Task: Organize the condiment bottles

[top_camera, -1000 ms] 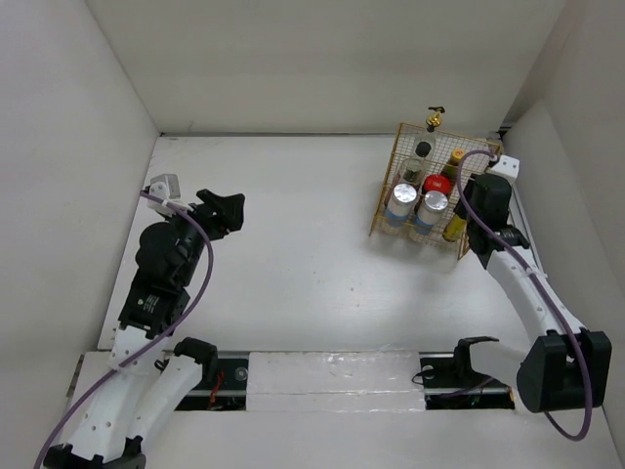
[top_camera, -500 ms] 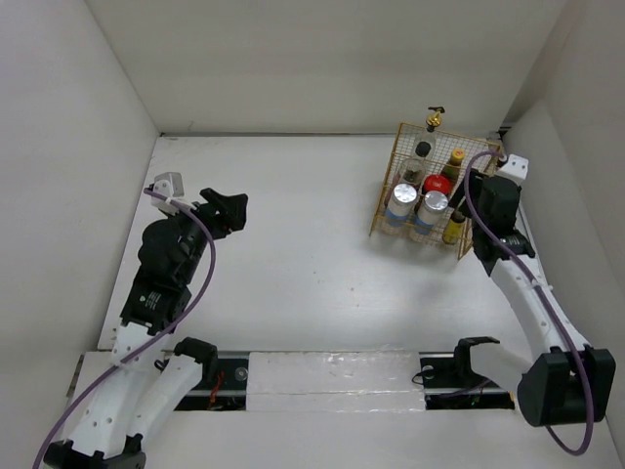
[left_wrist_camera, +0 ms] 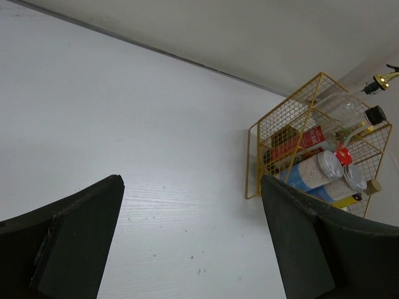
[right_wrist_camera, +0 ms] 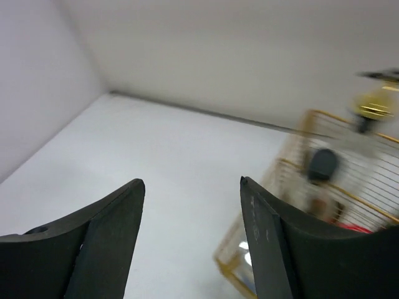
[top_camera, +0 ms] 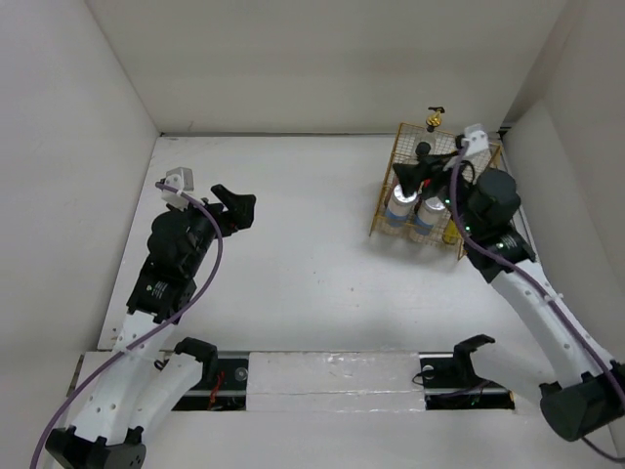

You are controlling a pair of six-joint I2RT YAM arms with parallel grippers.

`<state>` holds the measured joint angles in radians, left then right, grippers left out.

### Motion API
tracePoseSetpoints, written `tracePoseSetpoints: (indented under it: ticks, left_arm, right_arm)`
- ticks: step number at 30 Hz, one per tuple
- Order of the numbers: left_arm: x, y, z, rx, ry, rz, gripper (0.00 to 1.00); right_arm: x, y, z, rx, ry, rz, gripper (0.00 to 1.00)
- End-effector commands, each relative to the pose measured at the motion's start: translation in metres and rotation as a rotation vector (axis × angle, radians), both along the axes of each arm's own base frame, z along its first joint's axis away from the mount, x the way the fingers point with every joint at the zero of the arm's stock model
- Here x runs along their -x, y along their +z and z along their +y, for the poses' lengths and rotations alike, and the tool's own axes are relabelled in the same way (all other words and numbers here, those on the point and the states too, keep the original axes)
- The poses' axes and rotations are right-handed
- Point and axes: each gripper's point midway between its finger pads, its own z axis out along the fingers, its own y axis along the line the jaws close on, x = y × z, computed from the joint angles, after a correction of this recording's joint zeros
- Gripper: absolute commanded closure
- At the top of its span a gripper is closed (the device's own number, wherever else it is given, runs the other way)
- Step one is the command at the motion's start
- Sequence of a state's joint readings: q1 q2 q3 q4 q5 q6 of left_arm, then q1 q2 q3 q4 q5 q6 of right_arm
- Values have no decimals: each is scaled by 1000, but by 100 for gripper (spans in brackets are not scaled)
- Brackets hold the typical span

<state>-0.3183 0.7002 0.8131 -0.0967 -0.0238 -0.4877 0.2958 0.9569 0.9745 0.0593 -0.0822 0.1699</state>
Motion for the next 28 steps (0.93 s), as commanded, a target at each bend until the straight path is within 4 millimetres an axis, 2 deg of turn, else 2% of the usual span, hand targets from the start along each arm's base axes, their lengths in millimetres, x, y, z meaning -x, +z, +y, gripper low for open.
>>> tracePoseSetpoints:
  ticks: [1,2,3,5,6,8,9,10,12,13,16,19,20,24,28]
  left_arm:
    - [0,25,-1,14,-13,-73,12]
    - [0,25,-1,14,-13,-73,12]
    - [2,27,-1,17,-13,-82,12]
    - [2,27,1,16,-4,-82,12]
    - [1,27,1,7,-5,-84,12]
    - [1,27,1,7,-5,-84,12]
    - [3,30,2,10,-5,-93,12]
    - [2,28,2,11,-5,-94,12]
    - [2,28,2,11,-5,-94,12]
    - [2,28,2,11,-5,-94,12]
    - [2,28,2,11,-5,-94,12]
    - [4,30,3,5,-5,-105,12]
    - [4,30,3,5,-5,-105,12]
    - [4,28,1,6,-14,-107,14]
    - [5,29,1,8,-14,-116,14]
  right_arm:
    - [19,10,82,71,330,-71,32]
    - [29,2,110,73,409,-59,32]
    - [27,-23,132,83,464,1,32]
    - [45,-43,176,88,593,38,32]
    - [44,-74,196,115,629,103,32]
    - [48,-97,218,138,654,142,32]
    - [57,-111,232,147,681,177,31]
    - [56,-133,242,168,695,217,31]
    - [55,-147,252,171,679,229,30]
    - [54,-165,254,190,670,258,30]
    - [54,-188,262,216,653,288,28]
    - [53,-195,268,223,625,280,28]
    - [50,-206,268,238,613,300,28]
    - [54,-230,278,271,597,325,28]
    - [56,-238,285,270,608,338,28]
